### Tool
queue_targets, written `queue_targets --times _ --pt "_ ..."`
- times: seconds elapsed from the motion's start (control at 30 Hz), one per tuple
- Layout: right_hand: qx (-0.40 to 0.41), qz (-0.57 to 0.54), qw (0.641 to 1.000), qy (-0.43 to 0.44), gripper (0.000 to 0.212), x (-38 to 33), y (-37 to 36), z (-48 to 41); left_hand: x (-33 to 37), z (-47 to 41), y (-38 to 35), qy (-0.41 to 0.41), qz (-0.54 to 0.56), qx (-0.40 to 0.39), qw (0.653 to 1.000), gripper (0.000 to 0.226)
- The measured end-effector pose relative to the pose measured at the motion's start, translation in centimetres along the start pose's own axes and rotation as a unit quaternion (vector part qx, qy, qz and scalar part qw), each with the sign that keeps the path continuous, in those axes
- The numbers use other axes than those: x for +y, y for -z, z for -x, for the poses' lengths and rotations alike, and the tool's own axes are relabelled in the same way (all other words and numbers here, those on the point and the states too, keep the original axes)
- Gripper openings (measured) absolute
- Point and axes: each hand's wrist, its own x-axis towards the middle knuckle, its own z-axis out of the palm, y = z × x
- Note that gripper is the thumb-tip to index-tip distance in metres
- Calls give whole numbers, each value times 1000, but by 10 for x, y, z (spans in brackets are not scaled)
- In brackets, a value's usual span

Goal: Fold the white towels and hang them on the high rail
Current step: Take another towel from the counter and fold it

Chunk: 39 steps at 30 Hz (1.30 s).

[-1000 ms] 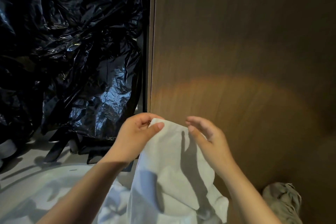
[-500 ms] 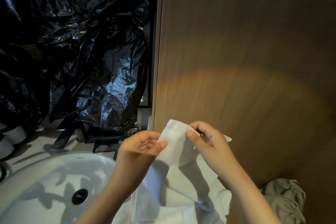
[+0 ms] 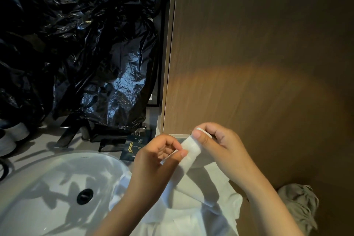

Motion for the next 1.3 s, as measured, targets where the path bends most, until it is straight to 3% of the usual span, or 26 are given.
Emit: queue_targets --times 0.33,0.53,0.67,0.83,0.97,1.2,1.3 --pt "100 5 994 36 19 -6 9 -2 -6 0 -4 24 18 -33 999 19" --pt "145 19 988 57 18 -7 18 -8 -17 1 -6 0 -25 -63 998 9" --pt "171 18 983 58 13 -3 25 -12 -31 1 -6 -1 -32 -91 995 25" --pt "206 30 976 64 17 -4 38 -20 -60 -1 -2 27 -64 -106 992 13" --pt "231 39 969 79 16 -10 49 -27 -83 -6 4 17 -116 -129 985 26" --pt "293 45 948 112 18 -19 72 -34 -113 -15 21 4 -189 -95 977 26" --pt "311 54 942 116 18 -19 81 -36 -112 -32 35 22 -231 -65 971 42"
